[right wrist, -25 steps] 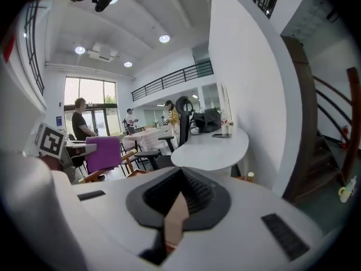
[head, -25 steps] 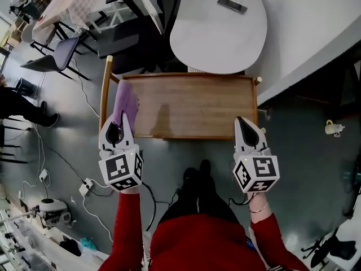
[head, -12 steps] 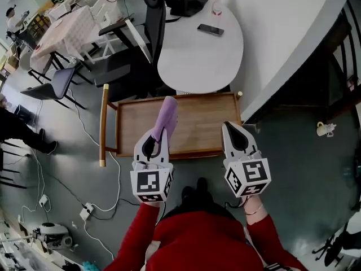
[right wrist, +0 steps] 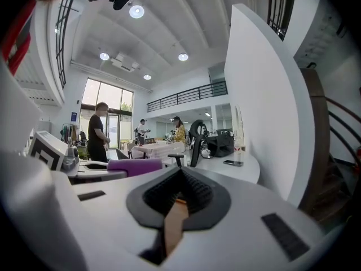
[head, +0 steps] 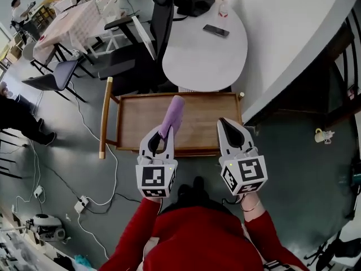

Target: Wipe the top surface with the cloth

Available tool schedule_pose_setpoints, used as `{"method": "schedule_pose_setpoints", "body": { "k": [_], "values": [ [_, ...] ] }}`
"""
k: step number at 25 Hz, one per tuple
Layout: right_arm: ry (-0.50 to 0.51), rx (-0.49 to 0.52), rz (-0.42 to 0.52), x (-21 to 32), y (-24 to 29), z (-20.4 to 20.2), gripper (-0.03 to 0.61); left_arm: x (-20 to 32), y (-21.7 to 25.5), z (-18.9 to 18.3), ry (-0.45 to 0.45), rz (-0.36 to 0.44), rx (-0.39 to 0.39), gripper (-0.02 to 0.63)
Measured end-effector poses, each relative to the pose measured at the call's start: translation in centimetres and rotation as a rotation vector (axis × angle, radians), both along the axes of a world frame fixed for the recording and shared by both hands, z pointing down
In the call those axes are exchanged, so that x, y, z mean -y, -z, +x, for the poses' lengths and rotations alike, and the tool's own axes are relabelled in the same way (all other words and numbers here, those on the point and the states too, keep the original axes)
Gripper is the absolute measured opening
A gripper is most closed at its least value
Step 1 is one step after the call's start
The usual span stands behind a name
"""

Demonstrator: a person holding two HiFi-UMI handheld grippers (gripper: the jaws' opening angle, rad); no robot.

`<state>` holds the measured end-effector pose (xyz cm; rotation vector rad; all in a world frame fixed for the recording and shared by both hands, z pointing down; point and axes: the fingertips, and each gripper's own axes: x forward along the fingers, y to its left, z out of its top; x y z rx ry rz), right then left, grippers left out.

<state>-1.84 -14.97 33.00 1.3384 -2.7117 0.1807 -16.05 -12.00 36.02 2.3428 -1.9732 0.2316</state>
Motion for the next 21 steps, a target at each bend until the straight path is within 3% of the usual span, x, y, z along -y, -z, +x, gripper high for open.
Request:
{"method": "schedule_pose_setpoints", "body": {
  "k": [21],
  "values": [
    [0.009,-0.01,0.012,-0.52,-0.29,-0.45,0.011,-0.02,0.45,0.62,-0.009,0.008,-0.002,0.051]
  ]
}}
